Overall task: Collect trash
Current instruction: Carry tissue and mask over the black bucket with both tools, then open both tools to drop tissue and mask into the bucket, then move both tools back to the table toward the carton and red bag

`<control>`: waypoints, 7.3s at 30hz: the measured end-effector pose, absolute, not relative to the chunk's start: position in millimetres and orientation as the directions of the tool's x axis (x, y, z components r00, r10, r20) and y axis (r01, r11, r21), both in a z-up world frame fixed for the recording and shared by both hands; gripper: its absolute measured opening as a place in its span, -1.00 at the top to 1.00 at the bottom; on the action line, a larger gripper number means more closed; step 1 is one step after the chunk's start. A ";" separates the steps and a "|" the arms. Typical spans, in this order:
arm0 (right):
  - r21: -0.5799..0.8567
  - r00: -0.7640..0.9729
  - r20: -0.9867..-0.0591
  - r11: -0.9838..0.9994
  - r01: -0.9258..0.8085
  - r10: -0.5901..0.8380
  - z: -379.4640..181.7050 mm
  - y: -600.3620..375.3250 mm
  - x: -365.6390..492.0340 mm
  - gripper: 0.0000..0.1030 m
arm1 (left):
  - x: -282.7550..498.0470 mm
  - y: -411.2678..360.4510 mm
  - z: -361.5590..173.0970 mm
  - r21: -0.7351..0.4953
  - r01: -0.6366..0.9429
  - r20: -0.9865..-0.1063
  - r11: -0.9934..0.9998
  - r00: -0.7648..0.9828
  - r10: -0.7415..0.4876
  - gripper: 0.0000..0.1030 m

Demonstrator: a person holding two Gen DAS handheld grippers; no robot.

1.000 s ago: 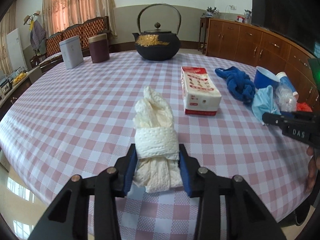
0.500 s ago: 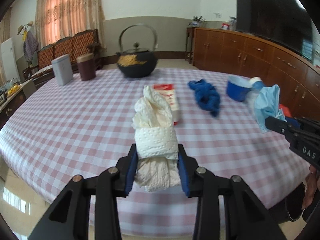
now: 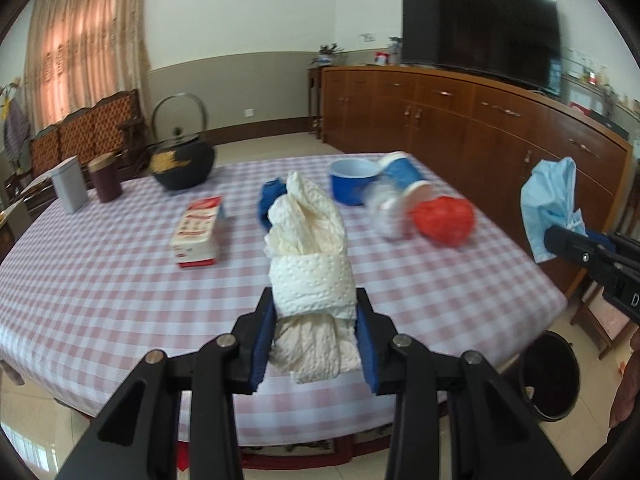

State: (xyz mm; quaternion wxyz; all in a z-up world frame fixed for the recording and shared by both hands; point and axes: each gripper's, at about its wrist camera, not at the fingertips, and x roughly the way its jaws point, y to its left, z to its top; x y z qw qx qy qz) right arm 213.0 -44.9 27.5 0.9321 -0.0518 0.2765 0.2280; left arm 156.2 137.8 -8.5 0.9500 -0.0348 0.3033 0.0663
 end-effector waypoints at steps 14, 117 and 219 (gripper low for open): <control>0.043 0.805 -0.524 0.953 -0.300 0.277 36.5 -138.0 176.3 0.52 | 149.7 52.3 14.7 -0.011 0.021 -0.540 1.000 0.842 -0.023 0.25; 0.004 0.721 -0.692 0.999 -0.049 0.038 -132.6 -374.6 140.8 -1.00 | 173.8 -184.3 -122.7 -0.037 0.354 -0.726 0.934 0.634 -0.269 -0.99; 0.035 0.613 -0.735 0.920 -0.391 0.289 -51.0 -6.7 395.3 -0.01 | 255.7 259.3 -54.9 -0.084 -0.339 -0.684 0.937 0.703 0.193 -0.96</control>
